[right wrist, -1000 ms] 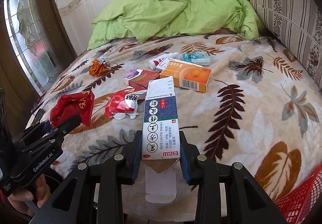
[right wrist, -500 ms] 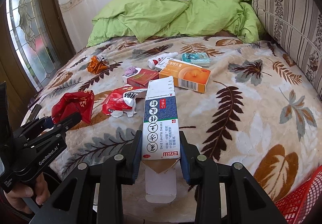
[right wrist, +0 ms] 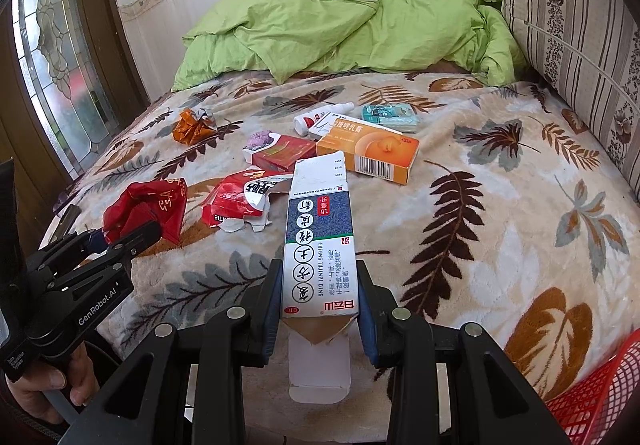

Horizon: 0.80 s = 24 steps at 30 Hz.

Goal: Collect trash
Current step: 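Lift the red wrapper and white medicine box off the bed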

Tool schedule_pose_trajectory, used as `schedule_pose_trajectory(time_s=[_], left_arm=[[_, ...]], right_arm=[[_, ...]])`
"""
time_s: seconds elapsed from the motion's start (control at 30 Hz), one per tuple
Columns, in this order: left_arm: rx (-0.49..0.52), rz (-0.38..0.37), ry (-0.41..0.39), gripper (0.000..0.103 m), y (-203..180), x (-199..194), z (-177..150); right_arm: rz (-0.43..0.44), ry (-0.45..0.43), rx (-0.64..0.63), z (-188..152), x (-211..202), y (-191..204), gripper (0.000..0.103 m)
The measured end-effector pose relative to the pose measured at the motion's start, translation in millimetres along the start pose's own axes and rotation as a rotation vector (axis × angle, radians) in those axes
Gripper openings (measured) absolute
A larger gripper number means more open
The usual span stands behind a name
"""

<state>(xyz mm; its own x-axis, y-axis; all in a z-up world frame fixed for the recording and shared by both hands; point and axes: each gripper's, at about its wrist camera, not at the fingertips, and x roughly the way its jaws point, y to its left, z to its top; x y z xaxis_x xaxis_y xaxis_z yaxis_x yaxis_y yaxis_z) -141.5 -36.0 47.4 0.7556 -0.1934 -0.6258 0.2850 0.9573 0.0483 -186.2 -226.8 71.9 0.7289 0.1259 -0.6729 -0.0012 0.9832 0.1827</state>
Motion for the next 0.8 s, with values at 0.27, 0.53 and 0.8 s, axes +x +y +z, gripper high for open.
schedule_pose_trajectory(time_s=[0.27,0.53,0.8], left_arm=[[0.0,0.001,0.001,0.033,0.6,1.3,-0.5],[0.001,0.004,0.001,0.033,-0.4,1.5,-0.7],[0.022,0.009,0.021,0.033,-1.1,1.8,-4.0]], right_arm=[[0.0,0.0,0.0,0.3,-0.1,0.2,0.035],[0.003,0.0,0.006,0.2,0.0,-1.4,0.035],[0.016,0.001,0.048,0.2,-4.0,-6.9,0.035]])
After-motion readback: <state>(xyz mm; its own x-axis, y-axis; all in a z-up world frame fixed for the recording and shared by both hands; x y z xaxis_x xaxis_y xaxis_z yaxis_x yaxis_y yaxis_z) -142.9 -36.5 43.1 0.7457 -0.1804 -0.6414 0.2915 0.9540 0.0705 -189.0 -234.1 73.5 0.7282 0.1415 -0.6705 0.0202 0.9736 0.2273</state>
